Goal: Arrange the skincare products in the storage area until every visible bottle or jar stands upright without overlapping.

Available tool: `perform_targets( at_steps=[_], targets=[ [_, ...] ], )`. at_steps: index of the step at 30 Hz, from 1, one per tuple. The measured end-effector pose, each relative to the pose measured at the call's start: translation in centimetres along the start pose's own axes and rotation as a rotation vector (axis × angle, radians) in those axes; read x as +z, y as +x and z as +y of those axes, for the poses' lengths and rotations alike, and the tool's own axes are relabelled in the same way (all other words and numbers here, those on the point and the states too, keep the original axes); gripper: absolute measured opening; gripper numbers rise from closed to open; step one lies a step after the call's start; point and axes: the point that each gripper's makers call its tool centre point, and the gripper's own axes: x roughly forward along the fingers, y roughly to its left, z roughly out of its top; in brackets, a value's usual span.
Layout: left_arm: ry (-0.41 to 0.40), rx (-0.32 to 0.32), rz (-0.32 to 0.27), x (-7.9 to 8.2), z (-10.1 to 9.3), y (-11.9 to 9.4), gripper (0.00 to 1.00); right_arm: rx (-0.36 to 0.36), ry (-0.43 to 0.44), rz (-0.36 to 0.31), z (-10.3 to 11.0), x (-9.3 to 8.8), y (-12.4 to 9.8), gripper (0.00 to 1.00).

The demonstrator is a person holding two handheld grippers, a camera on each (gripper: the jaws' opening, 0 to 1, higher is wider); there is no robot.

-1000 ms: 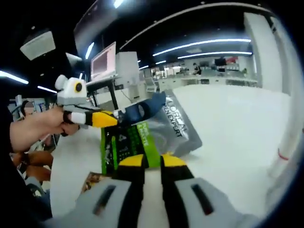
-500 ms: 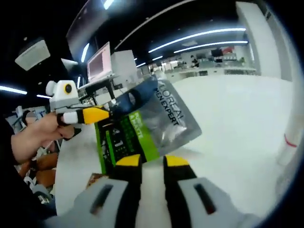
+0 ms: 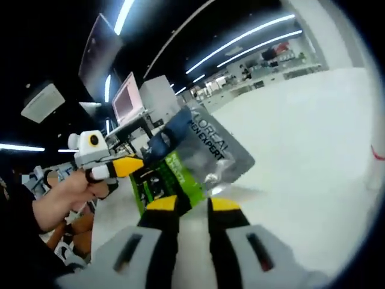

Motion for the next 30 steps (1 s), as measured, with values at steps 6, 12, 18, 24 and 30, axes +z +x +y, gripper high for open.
perform_targets(
  at_steps=[6, 12, 18, 24, 30],
  targets=[
    [-0.045, -0.012, -0.015, 0.0, -0.1, -0.4, 0.00, 0.011, 0.052, 0.000, 0.1, 0.0, 0.5, 0.13],
    [-0.052, -0.024, -0.013, -0.3, -0.3, -0.6, 0.00, 0.004, 0.069, 0.045, -0.3, -0.5, 1.4, 0.13],
    [-0.060, -0.023, -0.028, -0.5, -0.3, -0.8, 0.00, 0.008, 0.061, 0.067, -0.4, -0.3, 2.2, 0.12],
    [-0.071, -0.042, -0.034, -0.5, -0.7, -0.8, 0.00, -0.010, 0.057, 0.077, -1.0, -0.3, 2.6, 0.05],
    [-0.084, -0.052, -0.043, -0.7, -1.0, -0.8, 0.00, -0.015, 0.044, 0.079, -0.9, -0.4, 2.6, 0.03]
  ],
)
